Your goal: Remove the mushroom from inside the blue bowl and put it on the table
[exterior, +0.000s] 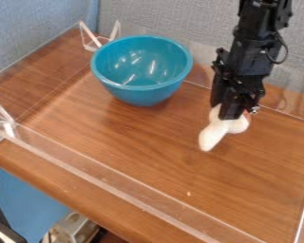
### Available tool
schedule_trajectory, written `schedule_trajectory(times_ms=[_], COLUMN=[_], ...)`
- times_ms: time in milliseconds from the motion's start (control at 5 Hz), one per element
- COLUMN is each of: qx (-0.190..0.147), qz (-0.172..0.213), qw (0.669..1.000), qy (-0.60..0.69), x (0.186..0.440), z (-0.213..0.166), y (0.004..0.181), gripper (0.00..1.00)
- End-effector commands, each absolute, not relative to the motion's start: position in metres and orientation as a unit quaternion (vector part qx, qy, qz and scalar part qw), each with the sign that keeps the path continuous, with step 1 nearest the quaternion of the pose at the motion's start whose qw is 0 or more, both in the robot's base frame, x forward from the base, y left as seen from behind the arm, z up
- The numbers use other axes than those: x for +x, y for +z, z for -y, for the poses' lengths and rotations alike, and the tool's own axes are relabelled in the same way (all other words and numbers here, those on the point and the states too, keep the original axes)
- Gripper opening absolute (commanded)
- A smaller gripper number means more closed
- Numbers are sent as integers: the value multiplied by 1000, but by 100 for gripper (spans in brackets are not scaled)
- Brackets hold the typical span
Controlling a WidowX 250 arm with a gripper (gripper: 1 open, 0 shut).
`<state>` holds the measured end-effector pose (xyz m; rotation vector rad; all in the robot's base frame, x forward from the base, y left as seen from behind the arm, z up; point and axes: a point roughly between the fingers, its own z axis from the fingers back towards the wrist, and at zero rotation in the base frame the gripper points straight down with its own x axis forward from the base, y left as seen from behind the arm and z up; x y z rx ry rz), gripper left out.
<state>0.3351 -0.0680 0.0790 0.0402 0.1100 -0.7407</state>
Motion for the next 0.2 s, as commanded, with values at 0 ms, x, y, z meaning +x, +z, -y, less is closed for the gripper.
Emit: schedule_trajectory(times_ms=[0], qx=[25], qz=[-18], qw=[933], qy=[-359], x=[340], z=[62], y=[105], gripper=[0])
